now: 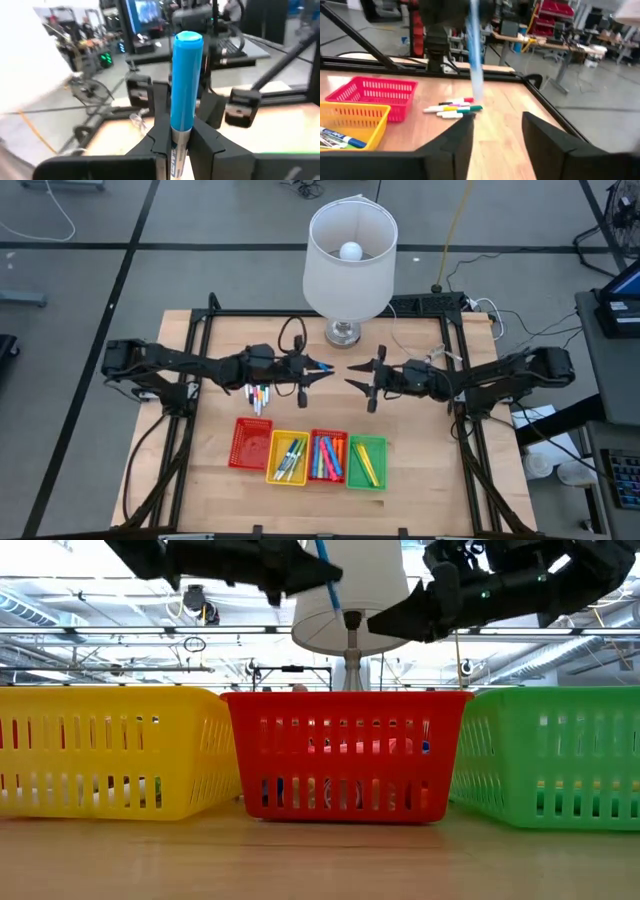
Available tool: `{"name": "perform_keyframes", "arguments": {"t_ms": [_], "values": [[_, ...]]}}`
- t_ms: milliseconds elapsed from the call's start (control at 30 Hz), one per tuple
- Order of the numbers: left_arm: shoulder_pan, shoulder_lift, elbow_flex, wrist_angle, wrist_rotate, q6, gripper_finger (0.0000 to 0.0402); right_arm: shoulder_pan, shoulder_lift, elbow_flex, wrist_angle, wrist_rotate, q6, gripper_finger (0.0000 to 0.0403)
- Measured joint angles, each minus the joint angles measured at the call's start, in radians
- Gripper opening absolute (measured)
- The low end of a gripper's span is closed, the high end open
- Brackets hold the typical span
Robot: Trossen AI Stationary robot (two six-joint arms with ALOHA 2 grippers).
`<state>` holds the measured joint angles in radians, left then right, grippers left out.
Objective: Pick & Place Markers
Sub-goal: Put the blue marker into the yellow bin
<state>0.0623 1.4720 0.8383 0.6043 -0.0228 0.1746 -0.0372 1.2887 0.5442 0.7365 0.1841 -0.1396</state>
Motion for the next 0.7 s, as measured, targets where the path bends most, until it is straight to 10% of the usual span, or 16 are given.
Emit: {"name": "perform_keyframes", "arguments": {"t_ms": [200, 433, 700], "values": [[-0.070, -0.088, 0.002, -0.245, -0.118, -0.057, 0.0039, 0.001, -0.127, 0.000, -0.193, 0.114, 0.040, 0.0195], [-0.248, -0.204, -0.001, -0.691, -0.060, -0.609, 0.0039, 0.000, -0.206, 0.000, -0.243, 0.208, 0.053, 0.0197], [-0.508, -0.168, 0.001, -0.695, -0.128, -1.020, 0.0039, 0.000, -0.231, -0.001, -0.226, 0.208, 0.048, 0.0190]]}}
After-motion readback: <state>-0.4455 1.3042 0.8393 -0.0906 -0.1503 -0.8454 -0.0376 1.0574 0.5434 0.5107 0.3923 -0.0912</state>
